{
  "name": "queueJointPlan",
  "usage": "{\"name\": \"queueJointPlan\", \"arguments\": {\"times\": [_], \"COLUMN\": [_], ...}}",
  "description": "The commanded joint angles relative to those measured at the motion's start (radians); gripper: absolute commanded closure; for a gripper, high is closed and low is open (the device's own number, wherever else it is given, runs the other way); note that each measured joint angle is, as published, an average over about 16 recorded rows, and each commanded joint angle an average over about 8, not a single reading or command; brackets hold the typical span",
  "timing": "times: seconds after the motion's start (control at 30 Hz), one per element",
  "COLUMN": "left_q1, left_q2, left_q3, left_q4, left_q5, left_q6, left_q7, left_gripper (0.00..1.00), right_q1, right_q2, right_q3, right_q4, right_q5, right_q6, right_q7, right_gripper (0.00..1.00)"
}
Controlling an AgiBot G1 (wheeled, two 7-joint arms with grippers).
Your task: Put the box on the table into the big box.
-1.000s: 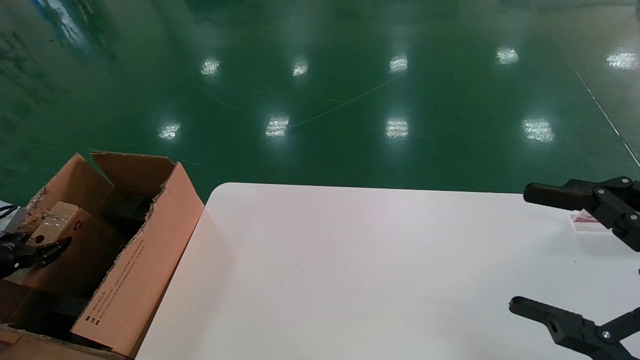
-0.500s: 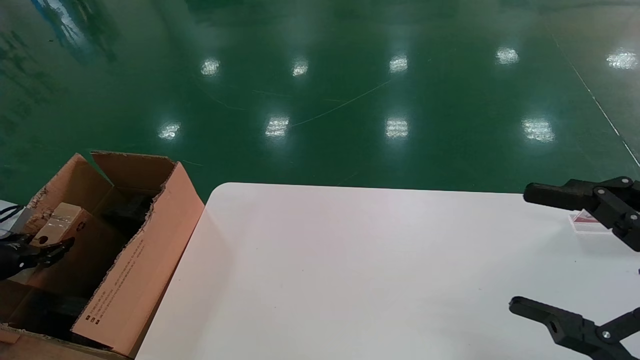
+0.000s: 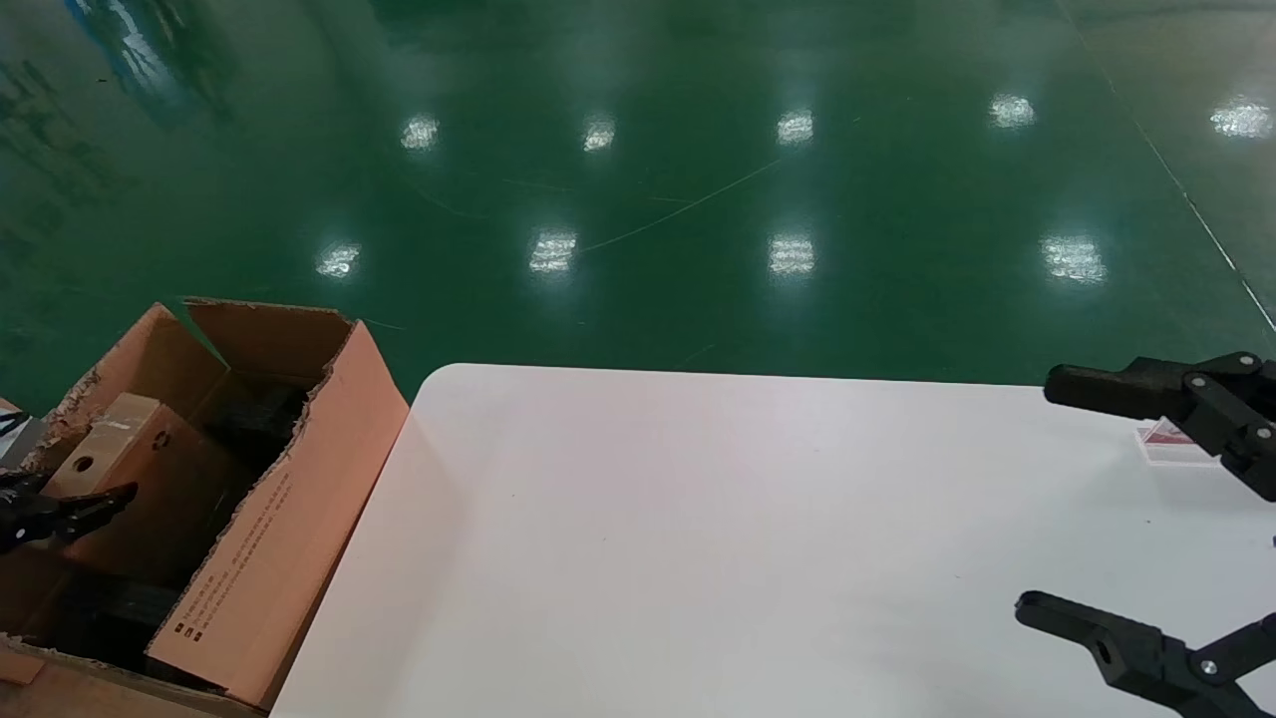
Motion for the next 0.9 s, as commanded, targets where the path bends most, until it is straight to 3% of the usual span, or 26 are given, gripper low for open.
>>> {"name": "queueJointPlan", "arguments": {"times": [0.03,0.9], "left_q1": [0.003,0.038], "left_q2": [-0.002,-0.006], "left_q3": [0.0,-0.018], "left_q4": [-0.005,-0.071], "left_q5": [0.0,-0.01], "left_q6": [-0.001,0.045], "left_q7": [-0.005,-0.033], "left_gripper": [0.0,0.0], "right_q1": [0.0,0.0], "right_q2": [0.0,0.0], "right_q3": [0.0,0.0], "right_q4": [0.0,0.0], "right_q5": [0.0,0.0], "right_q6": [0.0,0.0], "right_q7": [0.0,0.0], "right_gripper": [0.0,0.0]}}
